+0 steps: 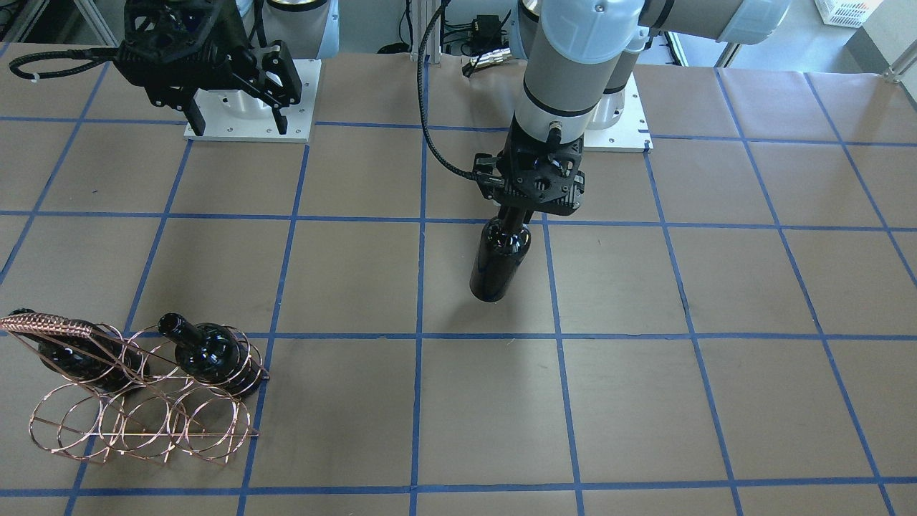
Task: Place wine into wine basket
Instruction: 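Carry the bottle toward the table center and stand it upright, then open the left gripper and raise it while the right gripper reaches over the bottle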
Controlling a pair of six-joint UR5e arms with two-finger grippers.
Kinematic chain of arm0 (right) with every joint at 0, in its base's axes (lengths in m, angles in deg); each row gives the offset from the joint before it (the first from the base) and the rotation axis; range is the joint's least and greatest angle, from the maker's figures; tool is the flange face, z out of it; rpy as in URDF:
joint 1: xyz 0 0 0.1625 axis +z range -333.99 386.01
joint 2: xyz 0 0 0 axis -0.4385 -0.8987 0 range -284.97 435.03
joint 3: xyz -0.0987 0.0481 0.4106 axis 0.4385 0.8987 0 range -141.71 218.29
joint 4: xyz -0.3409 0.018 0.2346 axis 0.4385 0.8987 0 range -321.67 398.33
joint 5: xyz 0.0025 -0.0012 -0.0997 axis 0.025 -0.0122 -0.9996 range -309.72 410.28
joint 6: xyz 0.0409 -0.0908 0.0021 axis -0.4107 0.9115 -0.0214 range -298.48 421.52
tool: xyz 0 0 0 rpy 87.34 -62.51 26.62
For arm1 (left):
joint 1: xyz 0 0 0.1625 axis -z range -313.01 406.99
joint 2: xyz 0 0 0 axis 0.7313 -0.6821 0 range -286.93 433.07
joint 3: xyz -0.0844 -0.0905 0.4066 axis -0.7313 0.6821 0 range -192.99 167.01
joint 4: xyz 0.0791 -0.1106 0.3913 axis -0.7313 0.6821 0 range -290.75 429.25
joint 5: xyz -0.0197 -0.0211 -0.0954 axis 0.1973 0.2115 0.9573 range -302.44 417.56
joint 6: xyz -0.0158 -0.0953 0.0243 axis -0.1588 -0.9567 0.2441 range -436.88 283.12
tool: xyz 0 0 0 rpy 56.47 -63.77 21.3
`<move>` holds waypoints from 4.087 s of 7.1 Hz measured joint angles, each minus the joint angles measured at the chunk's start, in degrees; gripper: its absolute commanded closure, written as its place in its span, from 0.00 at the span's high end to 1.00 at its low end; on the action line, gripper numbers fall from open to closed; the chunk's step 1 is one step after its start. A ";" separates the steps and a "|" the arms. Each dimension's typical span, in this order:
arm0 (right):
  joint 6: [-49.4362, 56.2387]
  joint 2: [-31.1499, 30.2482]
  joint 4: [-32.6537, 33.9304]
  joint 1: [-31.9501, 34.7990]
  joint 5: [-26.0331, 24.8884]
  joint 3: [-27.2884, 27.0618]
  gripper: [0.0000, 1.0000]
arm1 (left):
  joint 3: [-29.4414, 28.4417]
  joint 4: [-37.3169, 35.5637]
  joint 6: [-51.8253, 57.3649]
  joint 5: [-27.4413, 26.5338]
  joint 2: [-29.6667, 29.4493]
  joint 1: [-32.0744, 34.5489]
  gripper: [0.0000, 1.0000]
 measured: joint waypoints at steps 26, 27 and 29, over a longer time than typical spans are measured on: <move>-11.04 4.92 3.35 9.37 3.22 0.86 1.00 | -10.81 10.19 8.09 -7.53 3.36 -17.34 1.00; -16.84 7.62 5.18 14.22 2.36 1.84 1.00 | -10.63 10.08 8.37 -7.72 3.67 -17.73 1.00; -27.63 15.12 7.06 24.04 0.05 6.84 1.00 | -10.36 9.75 8.56 -7.65 3.80 -17.97 1.00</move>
